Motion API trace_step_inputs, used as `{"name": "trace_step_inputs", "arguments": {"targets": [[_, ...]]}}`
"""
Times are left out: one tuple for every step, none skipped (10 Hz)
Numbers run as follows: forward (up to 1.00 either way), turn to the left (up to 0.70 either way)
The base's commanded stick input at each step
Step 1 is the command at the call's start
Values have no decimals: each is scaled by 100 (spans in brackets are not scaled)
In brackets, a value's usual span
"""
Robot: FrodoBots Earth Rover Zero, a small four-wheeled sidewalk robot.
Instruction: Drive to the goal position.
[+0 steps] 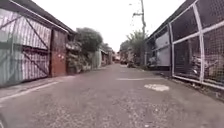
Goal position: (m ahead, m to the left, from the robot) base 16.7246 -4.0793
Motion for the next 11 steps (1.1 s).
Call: {"name": "trace_step_inputs", "arguments": {"targets": [[70, 6], [70, -14], [70, -28], [70, -28], [70, -28], [70, -28], [70, -28], [70, -8], [70, 7], [70, 7], [70, 7]]}}
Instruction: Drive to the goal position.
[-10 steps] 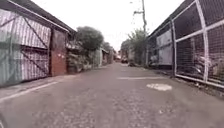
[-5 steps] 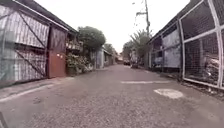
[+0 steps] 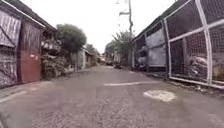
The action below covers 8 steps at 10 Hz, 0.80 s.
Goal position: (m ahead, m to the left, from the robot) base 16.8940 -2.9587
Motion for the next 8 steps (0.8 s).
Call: {"name": "trace_step_inputs", "arguments": {"targets": [[70, 7], [70, 7], [70, 7], [70, 7], [70, 7], [70, 7], [70, 7], [70, 7]]}}
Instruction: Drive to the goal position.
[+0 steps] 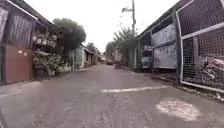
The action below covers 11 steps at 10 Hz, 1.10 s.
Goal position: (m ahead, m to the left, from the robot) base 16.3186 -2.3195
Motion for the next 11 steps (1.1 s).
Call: {"name": "trace_step_inputs", "arguments": {"targets": [[70, -26], [70, -14], [70, 7], [70, 7], [70, 7], [70, 7], [70, 7], [70, 7], [70, 5], [70, -20], [70, -28]]}}
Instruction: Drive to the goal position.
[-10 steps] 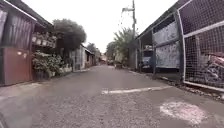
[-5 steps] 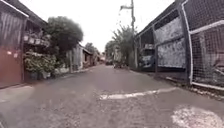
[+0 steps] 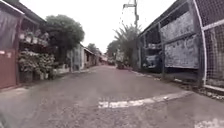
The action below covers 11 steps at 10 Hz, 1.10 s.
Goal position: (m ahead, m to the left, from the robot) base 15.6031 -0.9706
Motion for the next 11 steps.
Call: {"name": "trace_step_inputs", "arguments": {"targets": [[70, -28], [70, 7], [70, 5], [70, -17], [70, -28], [70, -28], [70, -28], [70, -28], [70, -28], [70, -28], [70, 3]]}}
